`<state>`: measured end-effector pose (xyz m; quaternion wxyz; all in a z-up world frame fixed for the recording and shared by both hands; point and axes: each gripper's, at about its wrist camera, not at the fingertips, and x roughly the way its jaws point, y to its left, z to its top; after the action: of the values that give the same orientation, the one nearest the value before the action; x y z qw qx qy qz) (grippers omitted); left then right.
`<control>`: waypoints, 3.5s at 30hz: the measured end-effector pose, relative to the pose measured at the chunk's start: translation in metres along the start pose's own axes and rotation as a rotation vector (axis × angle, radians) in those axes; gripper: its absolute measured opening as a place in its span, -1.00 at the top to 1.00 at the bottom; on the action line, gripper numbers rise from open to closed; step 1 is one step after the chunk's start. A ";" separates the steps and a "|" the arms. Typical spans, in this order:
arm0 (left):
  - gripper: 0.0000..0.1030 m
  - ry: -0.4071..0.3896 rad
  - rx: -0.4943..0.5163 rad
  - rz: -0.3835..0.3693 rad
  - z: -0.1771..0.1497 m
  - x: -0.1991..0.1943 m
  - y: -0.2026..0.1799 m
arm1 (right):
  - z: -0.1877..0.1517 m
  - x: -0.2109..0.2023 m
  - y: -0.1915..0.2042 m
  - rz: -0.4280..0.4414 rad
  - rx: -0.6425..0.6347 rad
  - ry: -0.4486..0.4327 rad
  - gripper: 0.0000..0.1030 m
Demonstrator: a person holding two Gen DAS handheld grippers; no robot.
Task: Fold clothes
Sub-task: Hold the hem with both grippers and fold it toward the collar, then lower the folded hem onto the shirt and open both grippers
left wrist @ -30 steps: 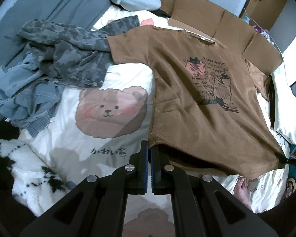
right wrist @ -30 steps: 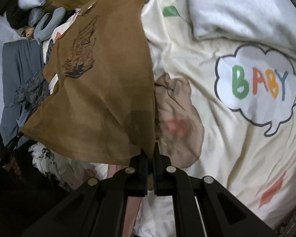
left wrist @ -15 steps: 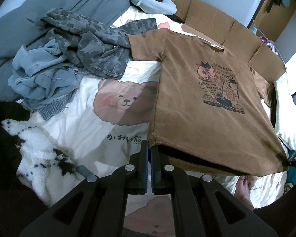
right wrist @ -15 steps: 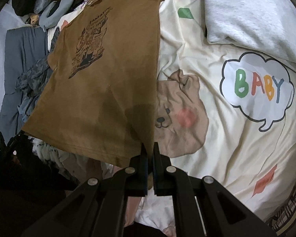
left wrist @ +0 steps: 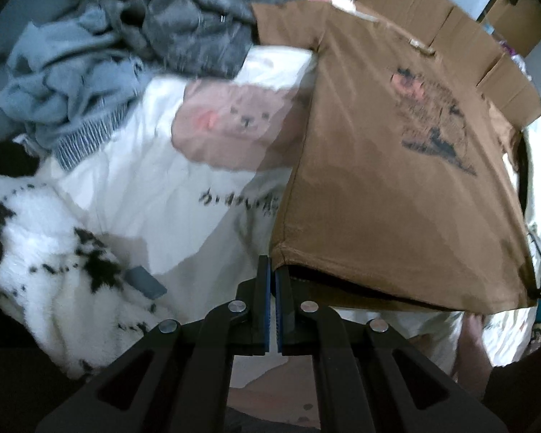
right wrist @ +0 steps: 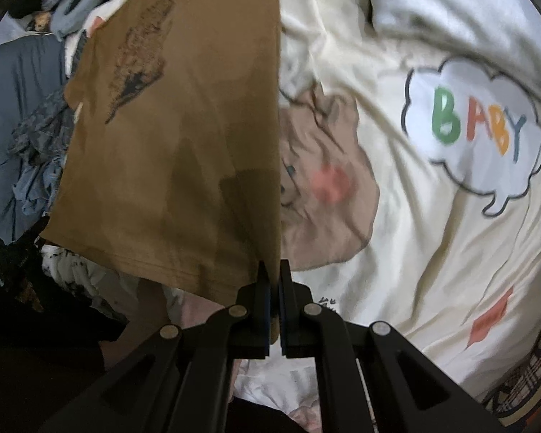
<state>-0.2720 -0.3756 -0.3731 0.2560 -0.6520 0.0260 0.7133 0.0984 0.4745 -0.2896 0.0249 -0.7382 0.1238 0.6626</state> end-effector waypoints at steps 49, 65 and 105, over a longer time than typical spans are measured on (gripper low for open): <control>0.96 0.271 0.221 0.035 -0.015 0.102 0.009 | -0.005 0.065 -0.027 -0.043 0.096 0.051 0.94; 0.84 0.330 0.258 -0.051 -0.019 0.050 0.024 | -0.037 0.026 -0.053 0.023 0.138 -0.059 0.75; 0.86 0.416 0.225 -0.047 0.000 0.107 0.036 | -0.029 0.057 -0.037 -0.026 0.026 0.011 0.90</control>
<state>-0.2880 -0.3711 -0.4845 0.3326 -0.7527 0.1424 0.5500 0.1397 0.4958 -0.3473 0.0425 -0.7429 0.1231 0.6566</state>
